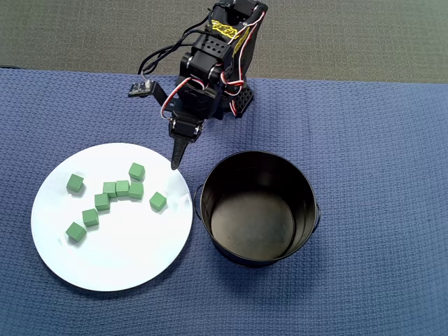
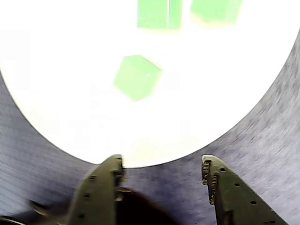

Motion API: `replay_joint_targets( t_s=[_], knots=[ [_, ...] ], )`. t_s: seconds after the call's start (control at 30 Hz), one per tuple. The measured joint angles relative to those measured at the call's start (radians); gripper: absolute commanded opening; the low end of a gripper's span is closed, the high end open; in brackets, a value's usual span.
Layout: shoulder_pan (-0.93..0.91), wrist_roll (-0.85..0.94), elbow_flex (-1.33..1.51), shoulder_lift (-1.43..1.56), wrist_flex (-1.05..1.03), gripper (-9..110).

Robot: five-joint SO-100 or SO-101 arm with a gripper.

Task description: Pick up the green cubes from the white plate and place them in the black recipient

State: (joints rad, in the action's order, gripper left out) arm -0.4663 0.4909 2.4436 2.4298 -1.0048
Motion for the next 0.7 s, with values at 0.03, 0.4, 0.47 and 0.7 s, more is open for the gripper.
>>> replay_joint_targets(
  t_s=[0.03,0.4,0.47,0.7],
  knots=[
    [0.000,0.048,-0.005,-0.005,-0.017,19],
    [-0.195,0.965,-0.063,-0.109,0.092,25],
    [-0.216,1.147,-0.063,-0.141,0.112,24],
    [-0.268,1.457,-0.175,-0.268,0.123,25]
  ],
)
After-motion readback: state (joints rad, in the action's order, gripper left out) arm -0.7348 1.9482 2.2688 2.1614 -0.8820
